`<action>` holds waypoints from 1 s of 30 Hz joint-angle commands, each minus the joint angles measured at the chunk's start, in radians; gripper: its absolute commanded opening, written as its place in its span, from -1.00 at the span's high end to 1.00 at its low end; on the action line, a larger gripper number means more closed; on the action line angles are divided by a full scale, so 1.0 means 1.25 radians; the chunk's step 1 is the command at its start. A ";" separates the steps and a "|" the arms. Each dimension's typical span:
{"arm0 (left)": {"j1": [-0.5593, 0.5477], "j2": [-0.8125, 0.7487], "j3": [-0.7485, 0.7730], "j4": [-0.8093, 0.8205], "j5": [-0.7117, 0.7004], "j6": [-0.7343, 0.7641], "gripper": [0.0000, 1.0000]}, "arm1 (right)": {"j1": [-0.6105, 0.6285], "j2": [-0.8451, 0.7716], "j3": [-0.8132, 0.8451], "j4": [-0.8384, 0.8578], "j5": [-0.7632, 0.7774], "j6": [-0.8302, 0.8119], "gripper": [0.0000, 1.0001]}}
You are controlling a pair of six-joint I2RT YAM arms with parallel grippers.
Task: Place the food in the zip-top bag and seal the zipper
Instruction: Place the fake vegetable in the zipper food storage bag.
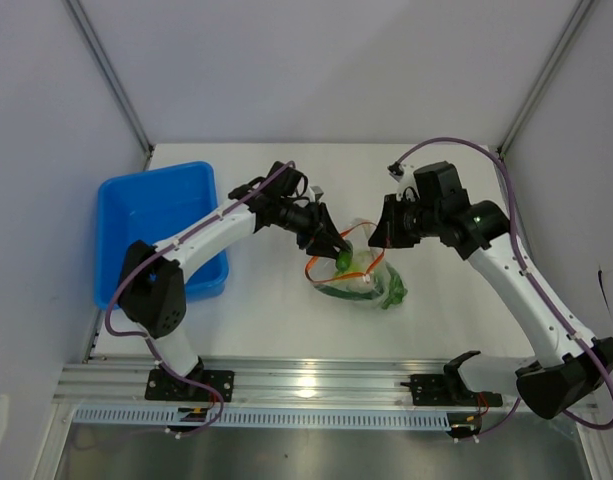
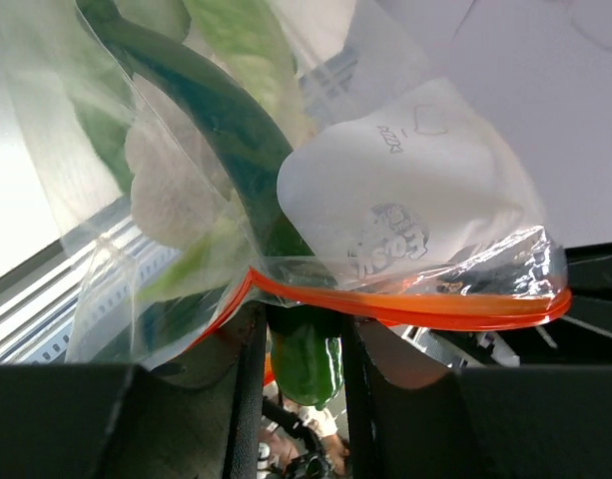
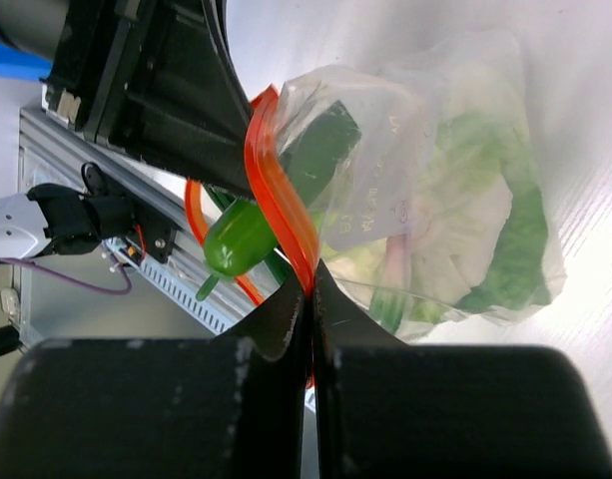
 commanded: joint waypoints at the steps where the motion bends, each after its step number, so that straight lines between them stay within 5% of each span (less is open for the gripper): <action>1: 0.005 -0.049 0.001 0.017 -0.052 -0.070 0.99 | 0.007 -0.039 -0.004 0.049 -0.059 -0.007 1.00; 19: -0.023 0.006 0.240 -0.342 -0.317 0.079 0.84 | 0.040 0.049 0.056 0.111 -0.087 -0.012 1.00; 25: -0.048 0.024 0.290 -0.374 -0.344 0.121 0.41 | 0.044 0.080 0.077 0.118 -0.089 -0.006 1.00; 27: -0.049 0.024 0.293 -0.375 -0.344 0.124 0.06 | 0.044 0.091 0.086 0.119 -0.089 -0.006 1.00; 28: -0.050 0.022 0.295 -0.381 -0.349 0.127 -0.28 | 0.044 0.095 0.089 0.118 -0.090 -0.007 1.00; 30: -0.048 0.015 0.295 -0.388 -0.353 0.138 -0.56 | 0.043 0.100 0.093 0.119 -0.093 -0.006 1.00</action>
